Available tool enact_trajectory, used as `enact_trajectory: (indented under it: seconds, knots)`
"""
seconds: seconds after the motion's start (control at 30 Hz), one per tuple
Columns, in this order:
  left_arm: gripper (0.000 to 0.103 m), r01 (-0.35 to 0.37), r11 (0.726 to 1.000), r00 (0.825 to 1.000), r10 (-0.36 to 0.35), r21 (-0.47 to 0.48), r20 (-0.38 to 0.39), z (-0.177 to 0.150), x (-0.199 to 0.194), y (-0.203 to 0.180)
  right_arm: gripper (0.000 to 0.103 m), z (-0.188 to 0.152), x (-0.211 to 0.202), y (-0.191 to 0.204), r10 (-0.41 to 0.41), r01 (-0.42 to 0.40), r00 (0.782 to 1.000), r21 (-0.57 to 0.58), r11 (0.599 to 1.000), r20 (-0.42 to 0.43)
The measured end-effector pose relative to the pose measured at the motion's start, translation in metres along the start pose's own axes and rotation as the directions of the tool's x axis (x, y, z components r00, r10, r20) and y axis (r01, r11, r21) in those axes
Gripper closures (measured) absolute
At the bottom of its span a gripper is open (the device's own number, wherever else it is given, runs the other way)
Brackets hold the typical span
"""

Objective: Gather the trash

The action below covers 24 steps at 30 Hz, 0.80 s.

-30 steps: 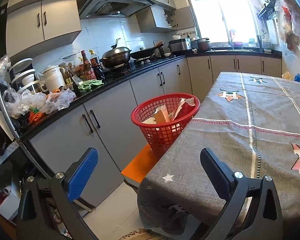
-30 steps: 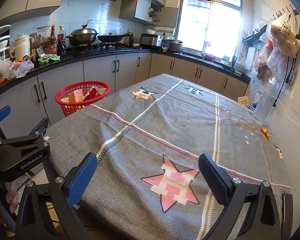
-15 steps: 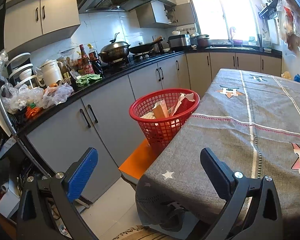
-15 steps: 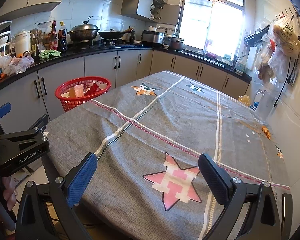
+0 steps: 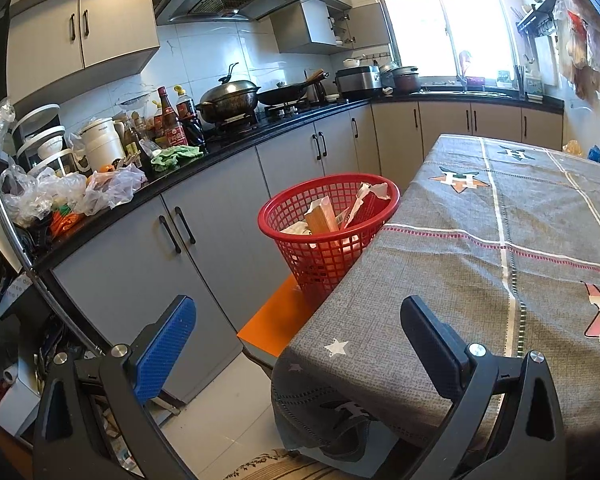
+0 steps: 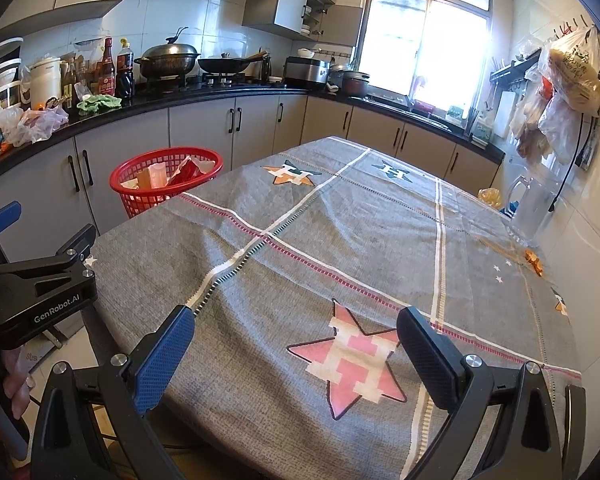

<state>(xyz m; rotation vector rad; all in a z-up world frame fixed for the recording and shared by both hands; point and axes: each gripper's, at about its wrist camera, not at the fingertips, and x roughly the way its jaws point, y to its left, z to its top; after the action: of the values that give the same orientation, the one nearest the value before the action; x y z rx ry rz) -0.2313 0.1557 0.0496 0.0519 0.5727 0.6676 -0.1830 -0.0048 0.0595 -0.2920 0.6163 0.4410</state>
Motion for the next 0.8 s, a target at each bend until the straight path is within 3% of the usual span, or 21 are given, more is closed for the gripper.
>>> enact_trajectory:
  seconds: [0.8]
  knots:
    - [0.001, 0.002, 1.0, 1.0, -0.002, 0.004, -0.005, -0.0026, 0.0022, -0.0004, 0.001, -0.0037, 0.0042, -0.0008, -0.002, 0.002, 1.0, 0.0, 1.0, -0.01]
